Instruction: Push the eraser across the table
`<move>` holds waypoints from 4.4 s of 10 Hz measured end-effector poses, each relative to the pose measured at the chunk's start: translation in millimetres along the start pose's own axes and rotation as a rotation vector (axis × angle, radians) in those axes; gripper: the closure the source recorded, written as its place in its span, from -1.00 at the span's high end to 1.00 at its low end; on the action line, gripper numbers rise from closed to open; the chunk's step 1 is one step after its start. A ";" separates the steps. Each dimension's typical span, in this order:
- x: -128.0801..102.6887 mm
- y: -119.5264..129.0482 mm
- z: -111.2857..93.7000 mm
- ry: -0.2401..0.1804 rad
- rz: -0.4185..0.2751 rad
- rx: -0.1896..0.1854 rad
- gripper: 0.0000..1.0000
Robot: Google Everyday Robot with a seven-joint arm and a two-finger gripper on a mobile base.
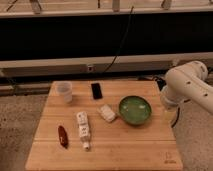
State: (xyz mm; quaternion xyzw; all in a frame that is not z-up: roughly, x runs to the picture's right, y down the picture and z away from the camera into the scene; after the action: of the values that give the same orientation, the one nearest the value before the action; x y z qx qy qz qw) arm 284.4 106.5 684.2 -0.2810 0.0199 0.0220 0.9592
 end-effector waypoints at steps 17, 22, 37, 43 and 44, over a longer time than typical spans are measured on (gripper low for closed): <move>-14.4 -19.4 1.4 0.007 -0.035 0.024 0.60; -43.5 -56.0 6.7 0.018 -0.097 0.063 0.60; -105.4 -120.8 28.6 0.050 -0.227 0.107 0.60; -121.2 -128.8 39.1 0.058 -0.265 0.112 0.60; -126.8 -129.8 41.4 0.058 -0.274 0.112 0.60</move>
State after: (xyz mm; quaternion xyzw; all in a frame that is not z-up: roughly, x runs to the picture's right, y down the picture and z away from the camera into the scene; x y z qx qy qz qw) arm 165.8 15.7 795.3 -0.2277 0.0105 -0.1184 0.9665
